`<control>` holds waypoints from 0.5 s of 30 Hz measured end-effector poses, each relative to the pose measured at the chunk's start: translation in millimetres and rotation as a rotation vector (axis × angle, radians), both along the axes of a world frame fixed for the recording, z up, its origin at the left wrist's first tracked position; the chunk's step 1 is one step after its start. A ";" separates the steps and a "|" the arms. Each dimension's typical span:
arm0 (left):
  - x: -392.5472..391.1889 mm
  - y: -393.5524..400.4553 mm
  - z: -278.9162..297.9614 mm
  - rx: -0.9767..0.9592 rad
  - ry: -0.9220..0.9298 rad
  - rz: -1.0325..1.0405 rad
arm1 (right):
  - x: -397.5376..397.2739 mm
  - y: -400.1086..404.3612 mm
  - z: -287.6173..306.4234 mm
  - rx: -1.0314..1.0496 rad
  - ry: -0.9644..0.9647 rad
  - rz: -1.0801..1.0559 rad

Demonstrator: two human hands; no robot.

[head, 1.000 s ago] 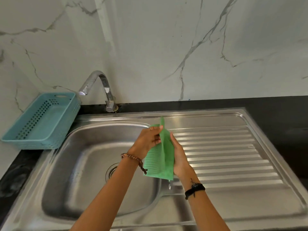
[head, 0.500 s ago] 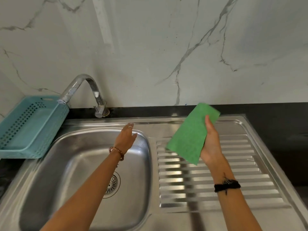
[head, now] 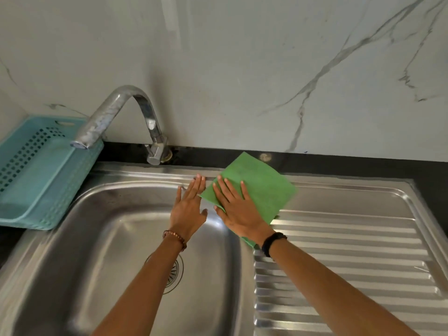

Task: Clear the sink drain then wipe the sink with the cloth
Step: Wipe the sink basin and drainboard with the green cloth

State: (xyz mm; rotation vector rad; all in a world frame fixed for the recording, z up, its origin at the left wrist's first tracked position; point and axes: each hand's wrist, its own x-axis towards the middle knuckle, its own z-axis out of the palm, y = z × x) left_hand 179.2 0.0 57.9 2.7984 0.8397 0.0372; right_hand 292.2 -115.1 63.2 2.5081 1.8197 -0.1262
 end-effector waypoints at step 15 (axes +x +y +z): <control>5.7 0.8 4.4 -0.118 -0.103 0.105 | -2.7 42.0 11.3 0.286 0.163 -0.436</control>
